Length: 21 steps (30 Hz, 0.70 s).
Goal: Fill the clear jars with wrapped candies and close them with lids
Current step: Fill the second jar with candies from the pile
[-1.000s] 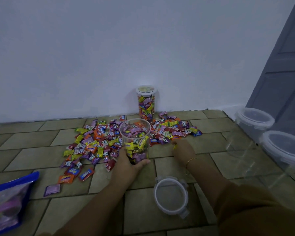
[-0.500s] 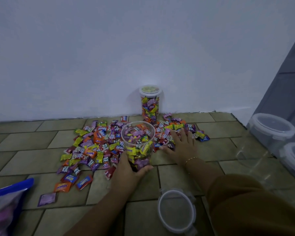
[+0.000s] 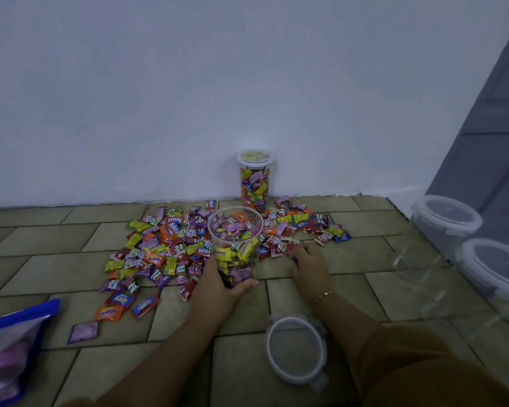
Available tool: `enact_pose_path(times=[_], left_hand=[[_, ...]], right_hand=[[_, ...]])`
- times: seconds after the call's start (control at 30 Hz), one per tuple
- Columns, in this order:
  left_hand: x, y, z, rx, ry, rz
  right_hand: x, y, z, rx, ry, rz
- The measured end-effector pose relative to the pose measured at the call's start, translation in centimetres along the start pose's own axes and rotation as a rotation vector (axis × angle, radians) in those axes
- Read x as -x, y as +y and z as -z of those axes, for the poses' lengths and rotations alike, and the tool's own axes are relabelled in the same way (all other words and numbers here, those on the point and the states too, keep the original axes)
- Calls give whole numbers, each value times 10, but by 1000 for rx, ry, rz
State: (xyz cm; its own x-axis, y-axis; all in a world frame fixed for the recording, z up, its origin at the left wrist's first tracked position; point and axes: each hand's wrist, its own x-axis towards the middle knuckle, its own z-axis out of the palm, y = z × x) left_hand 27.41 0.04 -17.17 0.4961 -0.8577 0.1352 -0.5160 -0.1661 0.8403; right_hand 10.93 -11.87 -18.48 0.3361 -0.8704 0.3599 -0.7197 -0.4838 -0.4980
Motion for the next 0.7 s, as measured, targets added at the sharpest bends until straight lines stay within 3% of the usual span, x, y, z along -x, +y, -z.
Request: enact_pose_path(times=[0.13,0.23,0.33,0.4,0.53,0.7], left_hand=[[4,3,1,26,-15,-34],[8,7,4,44,-38,-50],[10,9,6,48,-51,-59],[11,8,6,44,-56,-55],[11,5,5,44,-53,-40],[8,2,4,62,-63,-34]], right_hand=[[11,7,10,-28,14,-40],[11,-2,25,-186,53,-273],[-1,-23,45,-508,111,-481],[-11,-45,59,-782,109,-522],[-27,-98,86,-1232,98,-464],[-36,-135,88,-1123,161,-253]])
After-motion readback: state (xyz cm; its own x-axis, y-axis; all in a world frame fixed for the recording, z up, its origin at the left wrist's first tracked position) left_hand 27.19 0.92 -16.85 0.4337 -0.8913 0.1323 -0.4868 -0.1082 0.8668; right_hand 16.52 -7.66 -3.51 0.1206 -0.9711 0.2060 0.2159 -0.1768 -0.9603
